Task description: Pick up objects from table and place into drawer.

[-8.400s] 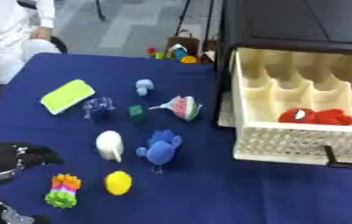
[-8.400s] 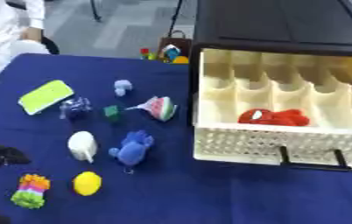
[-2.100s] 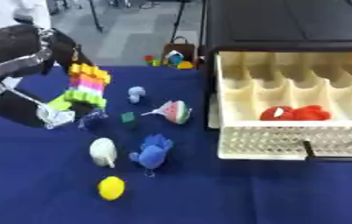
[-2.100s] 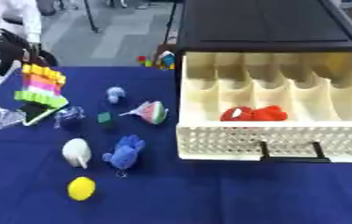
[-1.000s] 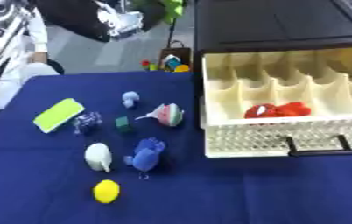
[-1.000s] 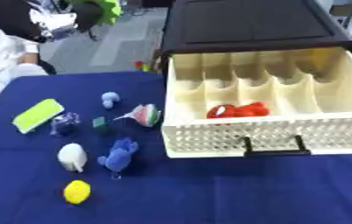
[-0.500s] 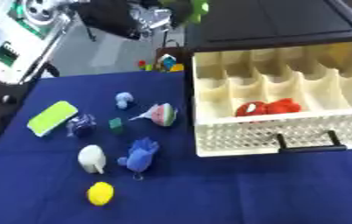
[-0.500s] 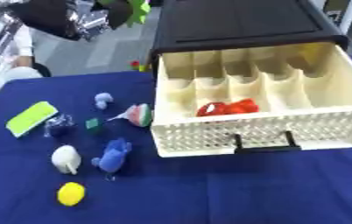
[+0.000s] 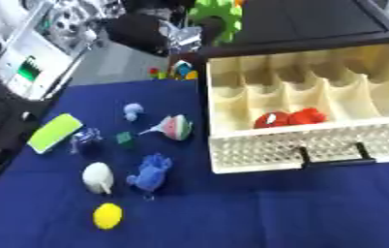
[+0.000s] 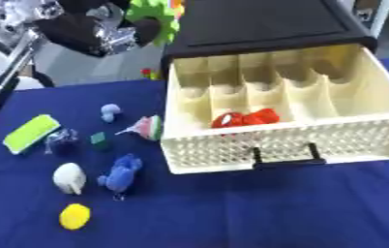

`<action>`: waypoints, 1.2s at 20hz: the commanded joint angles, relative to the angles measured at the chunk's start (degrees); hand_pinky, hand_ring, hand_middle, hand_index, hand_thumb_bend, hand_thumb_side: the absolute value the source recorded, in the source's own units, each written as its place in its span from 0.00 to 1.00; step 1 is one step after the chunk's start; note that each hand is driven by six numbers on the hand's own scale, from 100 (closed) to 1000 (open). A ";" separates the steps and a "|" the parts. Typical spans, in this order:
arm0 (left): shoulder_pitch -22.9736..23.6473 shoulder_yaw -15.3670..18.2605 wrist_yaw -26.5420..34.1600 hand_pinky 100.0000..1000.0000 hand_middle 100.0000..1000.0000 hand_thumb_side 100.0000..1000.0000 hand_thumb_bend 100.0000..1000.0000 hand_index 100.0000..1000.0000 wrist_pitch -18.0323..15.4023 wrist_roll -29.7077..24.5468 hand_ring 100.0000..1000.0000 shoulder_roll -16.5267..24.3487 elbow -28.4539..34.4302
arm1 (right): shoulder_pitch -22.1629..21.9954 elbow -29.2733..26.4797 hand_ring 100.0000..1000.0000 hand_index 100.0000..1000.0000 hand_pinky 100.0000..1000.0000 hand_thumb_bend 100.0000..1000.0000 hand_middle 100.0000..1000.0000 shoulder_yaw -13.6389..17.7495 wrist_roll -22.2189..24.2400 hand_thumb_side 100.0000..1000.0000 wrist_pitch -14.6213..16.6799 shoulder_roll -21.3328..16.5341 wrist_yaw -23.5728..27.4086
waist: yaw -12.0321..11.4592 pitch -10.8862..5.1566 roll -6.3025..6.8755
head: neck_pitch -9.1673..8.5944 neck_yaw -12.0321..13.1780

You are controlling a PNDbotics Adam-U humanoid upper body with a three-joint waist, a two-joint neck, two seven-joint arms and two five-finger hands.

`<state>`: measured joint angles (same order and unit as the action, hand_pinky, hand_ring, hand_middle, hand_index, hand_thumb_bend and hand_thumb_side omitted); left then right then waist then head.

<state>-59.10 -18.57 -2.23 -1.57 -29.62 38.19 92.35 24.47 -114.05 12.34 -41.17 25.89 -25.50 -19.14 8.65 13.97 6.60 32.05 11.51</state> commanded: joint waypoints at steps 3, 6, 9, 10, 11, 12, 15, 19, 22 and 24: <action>-1.55 -0.05 1.25 0.18 0.39 0.56 0.00 0.49 -0.52 -0.07 0.44 -0.63 -1.71 | 1.21 -0.54 0.74 0.74 0.69 0.00 0.59 0.01 -0.43 1.00 0.23 -0.98 0.52 | 0.35 -0.53 -0.12 | -0.74 0.09; -1.50 -0.61 1.67 0.19 0.40 0.58 0.03 0.50 -0.89 -0.44 0.45 -1.14 -2.84 | 1.48 -0.54 0.74 0.74 0.69 0.00 0.59 -0.02 -0.33 1.00 0.21 -0.90 0.64 | 0.61 -0.26 0.12 | -0.65 0.05; -1.28 -0.95 2.77 0.20 0.41 0.61 0.07 0.55 -1.28 -1.41 0.47 -1.52 -3.65 | 1.64 -0.54 0.74 0.74 0.69 0.00 0.59 0.06 -0.35 1.00 0.09 -0.84 0.67 | 0.81 -0.06 0.30 | -0.61 -0.13; -1.25 -0.99 3.30 0.21 0.42 0.62 0.08 0.57 -1.35 -1.95 0.48 -1.56 -3.91 | 1.69 -0.54 0.74 0.74 0.69 0.00 0.59 0.08 -0.38 1.00 0.07 -0.82 0.67 | 0.88 0.00 0.36 | -0.57 -0.18; -1.22 -0.98 3.84 0.21 0.43 0.63 0.09 0.59 -1.41 -2.47 0.48 -1.60 -4.13 | 1.73 -0.54 0.74 0.74 0.69 0.00 0.59 0.10 -0.40 1.00 0.05 -0.81 0.67 | 0.93 0.04 0.40 | -0.53 -0.24; -1.16 -1.05 4.26 0.24 0.46 0.68 0.16 0.64 -1.53 -3.15 0.52 -1.59 -4.28 | 1.76 -0.54 0.74 0.74 0.69 0.00 0.59 0.12 -0.43 1.00 0.04 -0.80 0.66 | 0.96 0.08 0.44 | -0.50 -0.32; -0.84 -1.22 4.60 0.28 0.51 0.70 0.21 0.70 -2.03 -5.88 0.56 -1.41 -4.51 | 1.84 -0.54 0.74 0.74 0.68 0.00 0.59 0.18 -0.54 1.00 -0.02 -0.75 0.65 | 0.95 0.21 0.52 | -0.39 -0.53; -0.45 -1.19 3.74 0.34 0.57 0.70 0.27 0.77 -2.67 -9.16 0.62 -1.30 -4.82 | 1.99 -0.54 0.74 0.74 0.68 0.00 0.59 0.23 -0.67 1.00 -0.08 -0.70 0.66 | 0.97 0.37 0.59 | -0.19 -0.78; -0.15 -1.10 3.01 0.35 0.58 0.70 0.29 0.79 -3.19 -10.35 0.63 -1.57 -5.31 | 2.16 -0.54 0.74 0.74 0.68 0.00 0.59 0.25 -0.78 1.00 -0.04 -0.67 0.68 | 1.12 0.52 0.58 | -0.24 -0.81; 0.07 -1.10 2.95 0.36 0.60 0.72 0.33 0.82 -3.50 -10.94 0.64 -1.84 -5.77 | 2.26 -0.54 0.74 0.74 0.68 0.00 0.59 0.32 -0.90 1.00 -0.04 -0.63 0.69 | 1.24 0.62 0.60 | -0.28 -0.88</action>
<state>-58.35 -20.28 0.93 -4.86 -40.05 35.68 86.52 25.75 -114.05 12.36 -41.40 25.48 -25.40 -18.73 9.85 15.53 7.62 31.68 10.80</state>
